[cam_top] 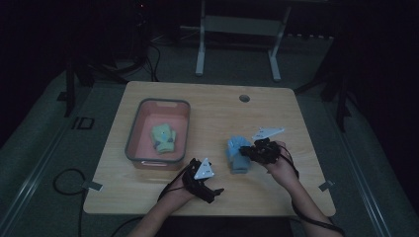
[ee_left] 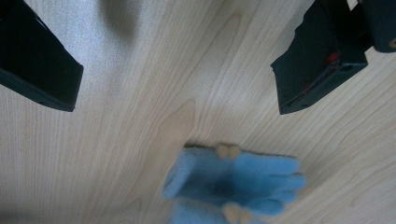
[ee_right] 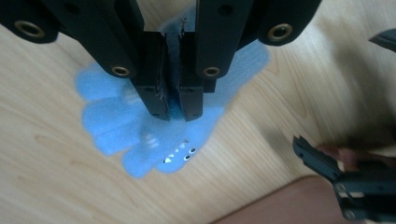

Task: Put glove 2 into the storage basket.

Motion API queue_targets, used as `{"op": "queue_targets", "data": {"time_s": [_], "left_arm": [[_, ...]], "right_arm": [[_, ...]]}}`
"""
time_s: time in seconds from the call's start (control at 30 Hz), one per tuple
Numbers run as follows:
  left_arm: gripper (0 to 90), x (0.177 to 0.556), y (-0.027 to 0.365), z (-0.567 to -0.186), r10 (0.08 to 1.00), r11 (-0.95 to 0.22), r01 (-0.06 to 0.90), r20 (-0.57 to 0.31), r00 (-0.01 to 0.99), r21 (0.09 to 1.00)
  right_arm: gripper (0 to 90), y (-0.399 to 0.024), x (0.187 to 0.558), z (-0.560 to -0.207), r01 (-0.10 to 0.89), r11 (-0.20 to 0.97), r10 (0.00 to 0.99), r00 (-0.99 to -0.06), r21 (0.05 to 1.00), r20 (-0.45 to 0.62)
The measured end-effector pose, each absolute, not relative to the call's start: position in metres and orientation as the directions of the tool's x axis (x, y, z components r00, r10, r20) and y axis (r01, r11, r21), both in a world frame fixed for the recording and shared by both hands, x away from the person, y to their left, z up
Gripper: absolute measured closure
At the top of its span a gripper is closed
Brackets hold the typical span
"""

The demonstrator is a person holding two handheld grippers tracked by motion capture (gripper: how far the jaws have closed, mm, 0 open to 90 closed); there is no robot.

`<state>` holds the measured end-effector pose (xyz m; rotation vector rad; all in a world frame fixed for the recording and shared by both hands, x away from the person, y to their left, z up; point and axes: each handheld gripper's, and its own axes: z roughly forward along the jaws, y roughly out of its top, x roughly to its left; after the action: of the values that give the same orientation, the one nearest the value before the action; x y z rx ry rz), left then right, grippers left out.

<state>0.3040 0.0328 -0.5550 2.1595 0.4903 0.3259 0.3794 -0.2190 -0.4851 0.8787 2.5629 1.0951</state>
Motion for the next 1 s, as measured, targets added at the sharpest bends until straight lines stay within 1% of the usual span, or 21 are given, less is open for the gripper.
{"op": "queue_targets", "data": {"time_s": [0.33, 0.5, 0.6, 0.67, 0.73, 0.8, 0.87, 0.9, 1.0], "left_arm": [[1.2, 0.304, 0.033, -0.555, 0.453, -0.543, 0.226, 0.056, 0.890, 0.809], [1.2, 0.303, 0.032, -0.556, 0.449, -0.547, 0.225, 0.056, 0.892, 0.806], [1.2, 0.304, 0.033, -0.556, 0.451, -0.543, 0.227, 0.053, 0.891, 0.809], [1.2, 0.304, 0.033, -0.556, 0.453, -0.537, 0.230, 0.048, 0.890, 0.812], [1.2, 0.304, 0.034, -0.556, 0.454, -0.543, 0.237, 0.044, 0.890, 0.805], [1.2, 0.303, 0.034, -0.554, 0.451, -0.544, 0.216, 0.065, 0.890, 0.810], [1.2, 0.301, 0.034, -0.552, 0.454, -0.542, 0.204, 0.080, 0.888, 0.815], [1.2, 0.300, 0.033, -0.551, 0.455, -0.543, 0.197, 0.089, 0.886, 0.816], [1.2, 0.300, 0.031, -0.549, 0.456, -0.538, 0.195, 0.088, 0.885, 0.820]], "right_arm": [[82.4, -0.215, 0.390, -0.516, 0.486, 0.574, 0.599, -0.798, 0.659, 0.066], [80.4, -0.214, 0.394, -0.529, 0.510, 0.585, 0.605, -0.793, 0.631, 0.079], [79.4, -0.215, 0.395, -0.531, 0.513, 0.580, 0.602, -0.793, 0.632, 0.091], [77.2, -0.216, 0.396, -0.529, 0.517, 0.574, 0.604, -0.791, 0.635, 0.098], [72.9, -0.217, 0.396, -0.525, 0.513, 0.574, 0.605, -0.791, 0.638, 0.091], [67.8, -0.219, 0.394, -0.520, 0.506, 0.568, 0.609, -0.789, 0.649, 0.082], [56.0, -0.223, 0.392, -0.514, 0.493, 0.553, 0.604, -0.792, 0.672, 0.084], [53.7, -0.225, 0.391, -0.512, 0.496, 0.544, 0.605, -0.790, 0.677, 0.092], [40.5, -0.232, 0.389, -0.508, 0.497, 0.523, 0.610, -0.785, 0.692, 0.103]]}}
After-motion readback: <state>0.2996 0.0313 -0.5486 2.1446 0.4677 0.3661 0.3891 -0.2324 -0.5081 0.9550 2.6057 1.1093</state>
